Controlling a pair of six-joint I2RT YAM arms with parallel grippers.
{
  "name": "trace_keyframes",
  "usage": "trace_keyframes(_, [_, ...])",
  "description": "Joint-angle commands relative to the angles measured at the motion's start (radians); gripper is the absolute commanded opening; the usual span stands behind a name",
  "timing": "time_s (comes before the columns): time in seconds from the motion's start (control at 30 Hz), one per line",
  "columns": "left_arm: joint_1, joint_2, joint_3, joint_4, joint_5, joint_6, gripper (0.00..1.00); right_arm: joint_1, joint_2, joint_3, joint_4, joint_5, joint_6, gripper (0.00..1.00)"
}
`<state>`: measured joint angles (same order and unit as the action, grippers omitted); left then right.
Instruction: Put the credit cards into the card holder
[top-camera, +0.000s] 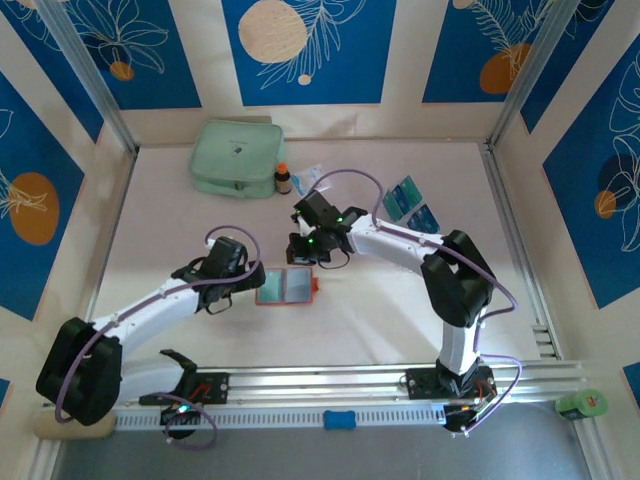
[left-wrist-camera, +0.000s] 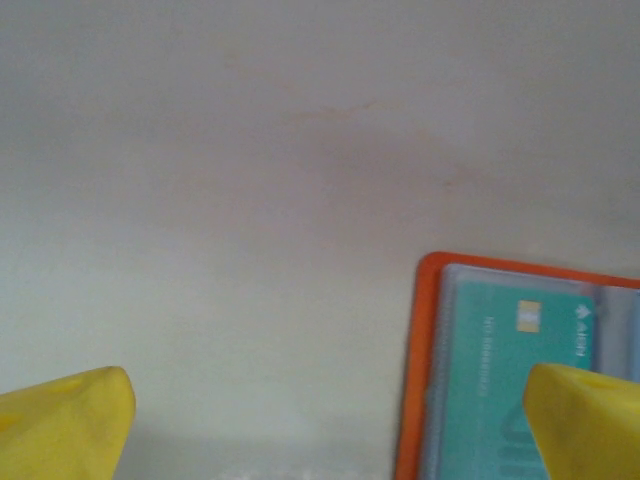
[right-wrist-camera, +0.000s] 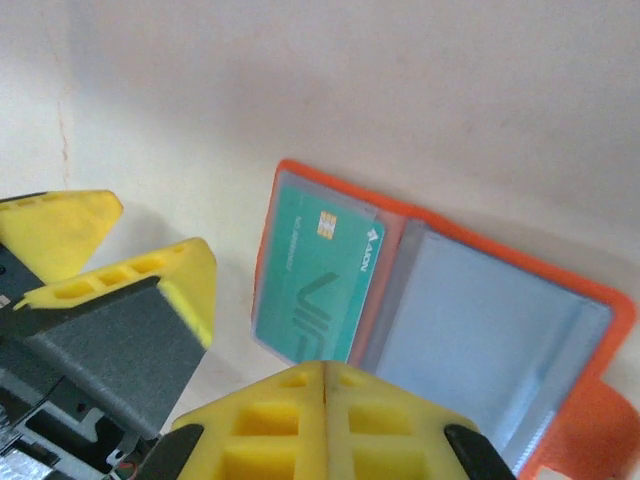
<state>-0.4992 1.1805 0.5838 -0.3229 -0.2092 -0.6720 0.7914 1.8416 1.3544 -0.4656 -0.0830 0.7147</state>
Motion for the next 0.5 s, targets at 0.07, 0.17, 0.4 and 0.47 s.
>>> trace_keyframes(0.07, [0.014, -0.042, 0.036, -0.02, 0.045, 0.028, 1.0, -0.026, -0.031, -0.056, -0.042, 0.013, -0.035, 0.01])
trace_keyframes(0.17, [0.014, -0.051, 0.046, -0.007, 0.073, 0.024, 1.0, -0.042, -0.029, -0.067, -0.036, -0.002, -0.048, 0.01])
trace_keyframes(0.4, [0.01, -0.027, 0.056, 0.043, 0.142, 0.011, 1.0, -0.061, -0.003, -0.062, -0.036, -0.027, -0.076, 0.0])
trace_keyframes(0.47, [0.004, -0.009, 0.053, 0.061, 0.162, 0.009, 1.0, -0.063, 0.007, -0.06, -0.035, -0.03, -0.079, 0.0])
